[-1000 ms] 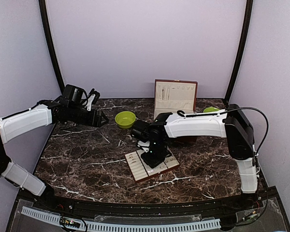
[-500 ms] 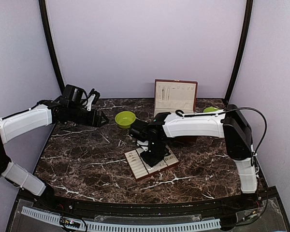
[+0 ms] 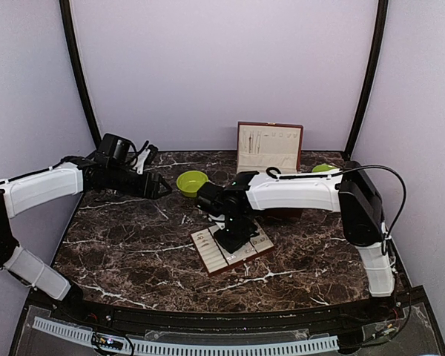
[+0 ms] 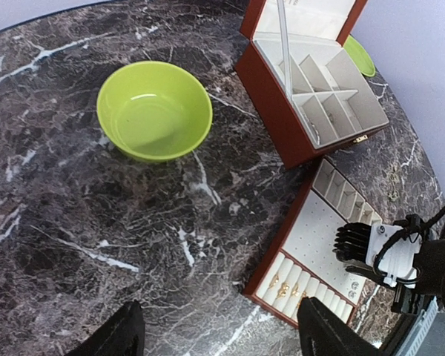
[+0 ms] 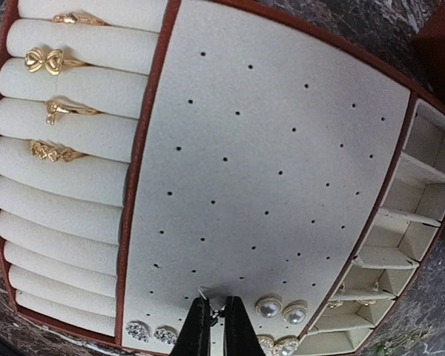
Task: Organize the mixed jewelry
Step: Place the earring in the earring holder.
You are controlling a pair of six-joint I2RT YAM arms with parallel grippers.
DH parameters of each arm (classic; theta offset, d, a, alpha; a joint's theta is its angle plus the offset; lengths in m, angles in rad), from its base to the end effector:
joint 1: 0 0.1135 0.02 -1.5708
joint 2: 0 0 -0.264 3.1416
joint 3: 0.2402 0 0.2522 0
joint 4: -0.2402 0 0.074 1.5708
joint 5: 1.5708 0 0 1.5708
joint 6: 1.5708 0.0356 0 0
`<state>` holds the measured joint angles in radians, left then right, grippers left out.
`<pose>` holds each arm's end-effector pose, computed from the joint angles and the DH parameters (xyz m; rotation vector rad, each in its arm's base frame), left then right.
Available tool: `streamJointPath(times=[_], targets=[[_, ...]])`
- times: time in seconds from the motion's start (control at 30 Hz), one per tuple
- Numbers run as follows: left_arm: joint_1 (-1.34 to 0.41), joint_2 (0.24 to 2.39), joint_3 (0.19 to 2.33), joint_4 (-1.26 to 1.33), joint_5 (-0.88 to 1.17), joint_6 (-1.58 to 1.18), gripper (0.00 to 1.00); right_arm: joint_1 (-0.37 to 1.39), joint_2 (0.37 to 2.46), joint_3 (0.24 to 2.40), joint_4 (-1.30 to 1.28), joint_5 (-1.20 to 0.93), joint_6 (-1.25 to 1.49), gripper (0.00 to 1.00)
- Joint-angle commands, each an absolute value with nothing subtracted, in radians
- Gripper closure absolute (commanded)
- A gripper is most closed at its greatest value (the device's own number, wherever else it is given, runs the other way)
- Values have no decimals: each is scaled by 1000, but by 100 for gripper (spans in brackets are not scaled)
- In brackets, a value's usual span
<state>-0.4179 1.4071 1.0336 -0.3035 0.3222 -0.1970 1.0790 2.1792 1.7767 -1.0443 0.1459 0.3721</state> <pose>0.2796 -0.1365 0.2729 0.4300 2.2579 -0.6873 0.2092 0.3795 0.1810 -1.0092 2.7742 -0.0398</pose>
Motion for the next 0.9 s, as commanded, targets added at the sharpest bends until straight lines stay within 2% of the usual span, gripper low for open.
streamJointPath(times=[0.0, 0.4, 0.87], targets=[[-420, 1449, 1008, -268, 443, -228, 27, 1091, 2190, 1813, -1051, 177, 367, 96], [-421, 1482, 1003, -256, 484, -243, 27, 1100, 2143, 1783, -1066, 118, 328, 96], [-422, 1480, 1003, -256, 492, -244, 27, 1111, 2177, 1816, -1113, 144, 310, 96]])
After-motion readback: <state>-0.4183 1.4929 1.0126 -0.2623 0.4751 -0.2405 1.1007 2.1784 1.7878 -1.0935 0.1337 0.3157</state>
